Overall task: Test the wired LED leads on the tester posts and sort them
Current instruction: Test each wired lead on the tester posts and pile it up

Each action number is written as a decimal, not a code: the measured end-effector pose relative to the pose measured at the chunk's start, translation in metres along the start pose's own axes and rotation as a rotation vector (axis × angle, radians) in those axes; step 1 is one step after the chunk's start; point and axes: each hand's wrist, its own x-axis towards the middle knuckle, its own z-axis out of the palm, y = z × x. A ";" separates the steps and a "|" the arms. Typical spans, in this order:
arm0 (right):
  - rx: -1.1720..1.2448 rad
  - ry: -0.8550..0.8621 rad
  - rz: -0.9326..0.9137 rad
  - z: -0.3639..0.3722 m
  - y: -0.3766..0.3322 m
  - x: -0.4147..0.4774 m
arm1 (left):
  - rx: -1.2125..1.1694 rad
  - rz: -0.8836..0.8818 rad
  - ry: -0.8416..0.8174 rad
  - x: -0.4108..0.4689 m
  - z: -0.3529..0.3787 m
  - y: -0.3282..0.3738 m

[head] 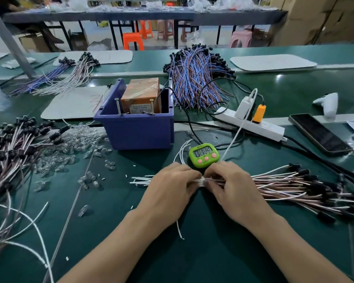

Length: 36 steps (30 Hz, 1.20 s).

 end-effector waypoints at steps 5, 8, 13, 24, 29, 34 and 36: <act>0.023 -0.076 0.026 -0.007 -0.005 -0.003 | 0.075 0.005 -0.023 -0.005 -0.004 -0.003; 0.027 -0.110 0.031 -0.009 -0.004 -0.002 | 0.046 0.028 -0.020 -0.005 -0.007 -0.007; 0.049 -0.104 -0.028 -0.012 -0.002 -0.003 | -0.020 0.006 0.010 -0.006 -0.012 -0.010; 0.131 -0.121 0.032 -0.019 -0.005 -0.002 | 0.147 0.023 -0.133 -0.006 -0.022 -0.003; 0.078 -0.148 -0.018 -0.016 -0.007 -0.001 | 0.142 0.041 -0.074 -0.006 -0.023 -0.005; -0.080 -0.190 -0.124 -0.013 -0.009 0.000 | 0.108 0.033 -0.026 -0.007 -0.022 -0.001; -0.090 -0.173 -0.130 -0.013 -0.010 -0.001 | 0.104 0.018 -0.035 -0.006 -0.025 0.000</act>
